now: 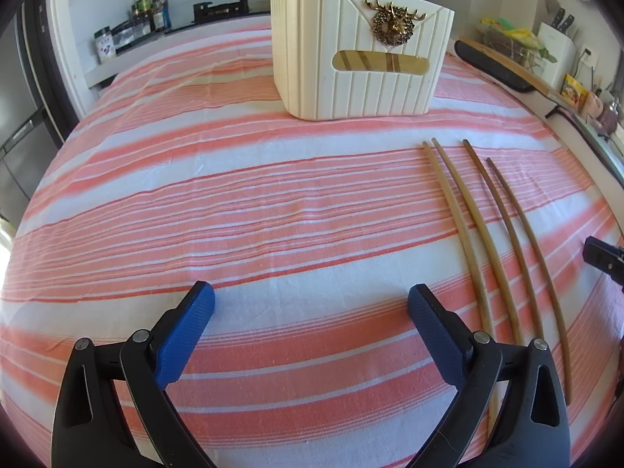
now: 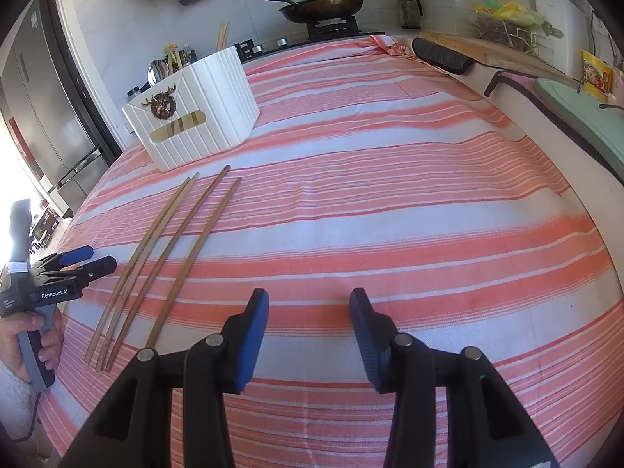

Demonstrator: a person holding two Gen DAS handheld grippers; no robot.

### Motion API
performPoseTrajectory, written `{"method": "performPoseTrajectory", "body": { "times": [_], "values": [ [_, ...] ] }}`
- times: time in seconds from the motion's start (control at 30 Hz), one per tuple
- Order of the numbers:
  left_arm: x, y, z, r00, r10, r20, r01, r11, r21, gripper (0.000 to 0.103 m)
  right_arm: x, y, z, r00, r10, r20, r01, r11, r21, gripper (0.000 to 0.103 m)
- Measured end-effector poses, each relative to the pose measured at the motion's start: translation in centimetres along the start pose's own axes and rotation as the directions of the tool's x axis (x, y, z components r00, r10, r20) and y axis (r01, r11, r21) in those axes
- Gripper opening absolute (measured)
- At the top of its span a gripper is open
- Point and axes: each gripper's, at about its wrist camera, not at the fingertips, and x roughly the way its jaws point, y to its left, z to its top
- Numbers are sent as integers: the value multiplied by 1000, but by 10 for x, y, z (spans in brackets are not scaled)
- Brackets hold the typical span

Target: Organize utensils

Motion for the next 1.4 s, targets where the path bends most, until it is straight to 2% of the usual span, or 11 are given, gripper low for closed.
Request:
{"method": "performPoseTrajectory", "body": {
  "times": [0.37,0.47,0.67,0.77,0.83,0.9,1.03,1.1,1.17,1.27,1.4],
  "values": [
    [0,1,0,1000,-6,0,6,1000,-5,100,-1,4,1,1000,-19,2,19,1000,-3,45],
    [0,1,0,1000,-7,0,7,1000,-5,100,-2,20,1,999,38,-11,-38,999,-7,46],
    [0,2,0,1000,-11,2,11,1000,-9,100,8,78,7,984,156,-80,-165,980,-110,43],
    [-1,2,0,1000,-15,5,15,1000,-12,100,24,99,9,984,128,-126,-149,974,-169,40],
    [-1,2,0,1000,-15,6,15,1000,-15,100,32,109,7,985,91,-147,-123,967,-223,18],
    [-2,4,0,1000,-24,9,25,999,-22,100,32,115,5,992,26,-120,-60,956,-288,12],
    [-11,10,-2,996,-78,33,81,994,-76,100,25,106,2,995,-40,-93,9,952,-306,11],
    [-19,6,-6,985,-163,47,167,980,-109,100,20,94,-1,994,-82,-79,55,952,-300,11],
    [-26,-9,-8,975,-217,49,221,971,-87,100,14,79,-5,992,-101,-71,77,957,-279,11],
    [-29,-37,-7,979,-204,33,204,979,-4,100,6,65,-7,991,-120,-61,100,961,-258,11],
    [-19,-54,-4,987,-161,4,161,987,26,94,2,57,-9,991,-125,-54,109,965,-239,11]
  ]
}}
